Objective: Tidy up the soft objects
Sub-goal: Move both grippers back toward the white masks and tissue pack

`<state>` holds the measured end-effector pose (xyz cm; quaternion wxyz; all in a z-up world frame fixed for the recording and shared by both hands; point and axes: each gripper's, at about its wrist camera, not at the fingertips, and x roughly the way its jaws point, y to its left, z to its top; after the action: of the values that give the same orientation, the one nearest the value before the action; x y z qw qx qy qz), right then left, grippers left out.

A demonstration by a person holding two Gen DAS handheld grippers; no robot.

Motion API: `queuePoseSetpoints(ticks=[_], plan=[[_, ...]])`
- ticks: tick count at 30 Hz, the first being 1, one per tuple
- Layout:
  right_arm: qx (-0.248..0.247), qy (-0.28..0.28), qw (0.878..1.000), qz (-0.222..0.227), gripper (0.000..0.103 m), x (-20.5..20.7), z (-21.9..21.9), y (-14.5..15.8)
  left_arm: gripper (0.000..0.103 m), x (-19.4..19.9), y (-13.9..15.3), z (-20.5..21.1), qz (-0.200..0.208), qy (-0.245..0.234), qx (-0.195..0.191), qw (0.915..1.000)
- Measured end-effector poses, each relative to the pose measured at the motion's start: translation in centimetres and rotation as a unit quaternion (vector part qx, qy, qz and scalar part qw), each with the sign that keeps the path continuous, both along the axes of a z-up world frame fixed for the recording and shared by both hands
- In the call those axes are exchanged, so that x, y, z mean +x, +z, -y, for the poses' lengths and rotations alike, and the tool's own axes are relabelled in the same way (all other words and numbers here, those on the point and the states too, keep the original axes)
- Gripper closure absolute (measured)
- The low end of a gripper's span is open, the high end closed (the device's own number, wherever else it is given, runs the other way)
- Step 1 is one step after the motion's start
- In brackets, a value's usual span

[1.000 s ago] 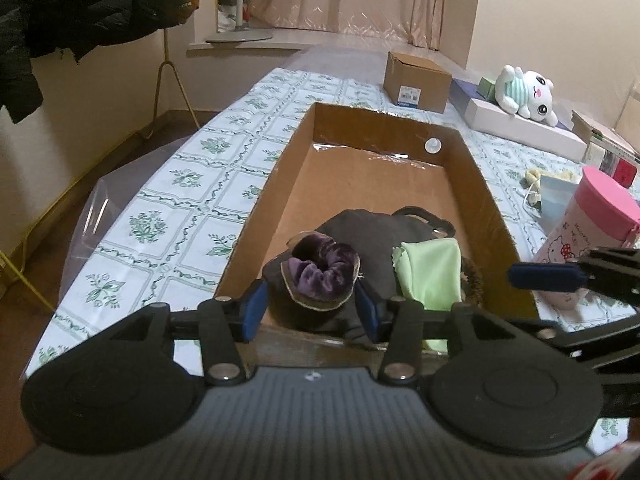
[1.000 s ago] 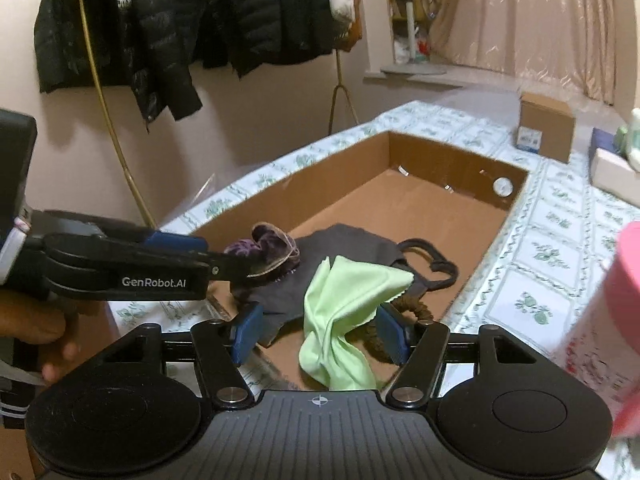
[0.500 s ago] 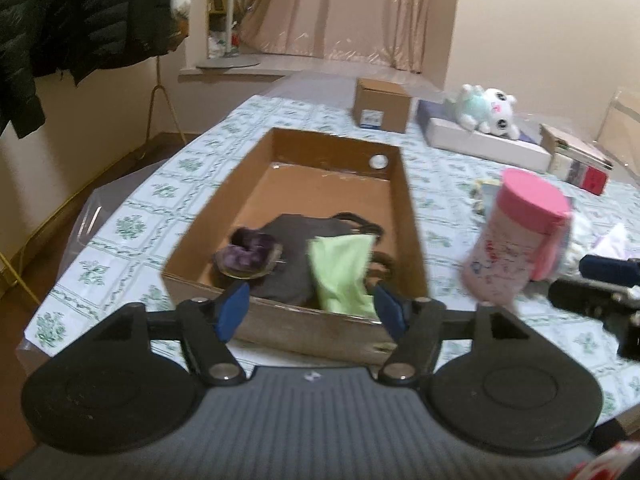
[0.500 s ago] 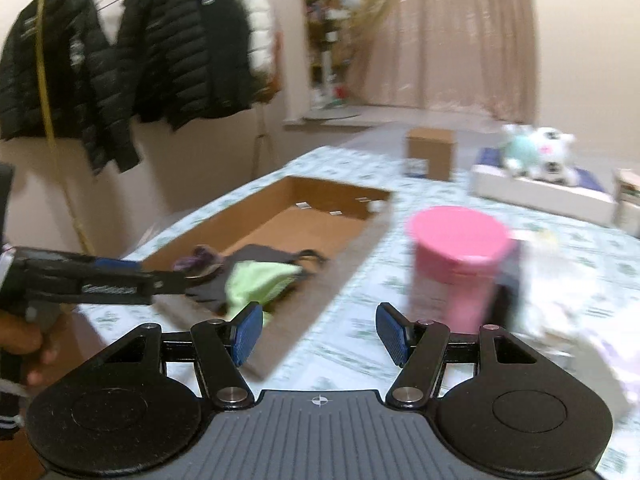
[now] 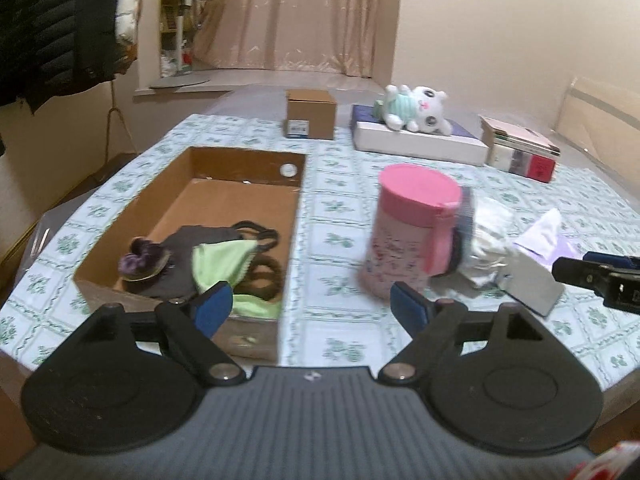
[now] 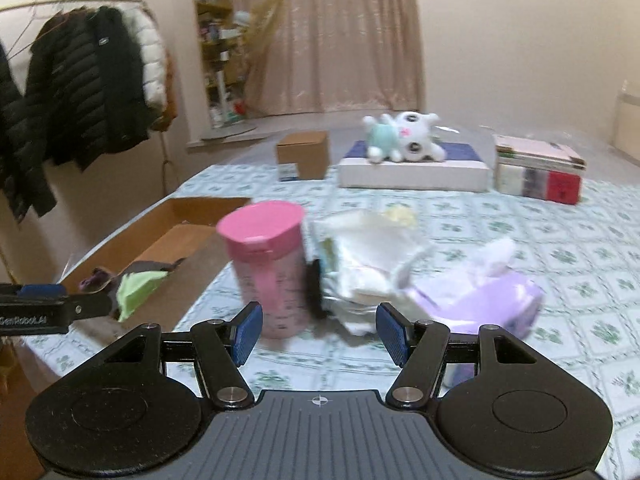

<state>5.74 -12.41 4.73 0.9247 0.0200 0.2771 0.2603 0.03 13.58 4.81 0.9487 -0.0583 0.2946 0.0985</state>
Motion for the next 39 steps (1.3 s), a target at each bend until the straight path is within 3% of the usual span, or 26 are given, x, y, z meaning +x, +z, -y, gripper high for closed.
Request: queuePoseSetpoints(ticks=[9, 18, 27, 39], plan=[[0.010, -0.023, 1.000, -0.005, 0.040, 1.3, 3.1, -0.2, 0.018, 1.9, 0.0, 3.3, -0.007, -0.038, 0.001, 0.9993], [-0.016, -0.012, 1.000, -0.004, 0.040, 5.0, 4.3, -1.2, 0.018, 4.2, -0.9, 6.3, -0.009, -0.060, 0.002, 0.9982], [-0.055, 0.023, 0.998, 0.008, 0.040, 10.5, 4.1, -1.9, 0.018, 7.2, -2.5, 9.0, -0.017, -0.083, 0.004, 0.9964], [-0.099, 0.114, 0.988, -0.012, 0.040, 17.6, 1.2, -4.2, 0.018, 10.5, -4.9, 11.4, -0.021, -0.093, -0.022, 0.9952]])
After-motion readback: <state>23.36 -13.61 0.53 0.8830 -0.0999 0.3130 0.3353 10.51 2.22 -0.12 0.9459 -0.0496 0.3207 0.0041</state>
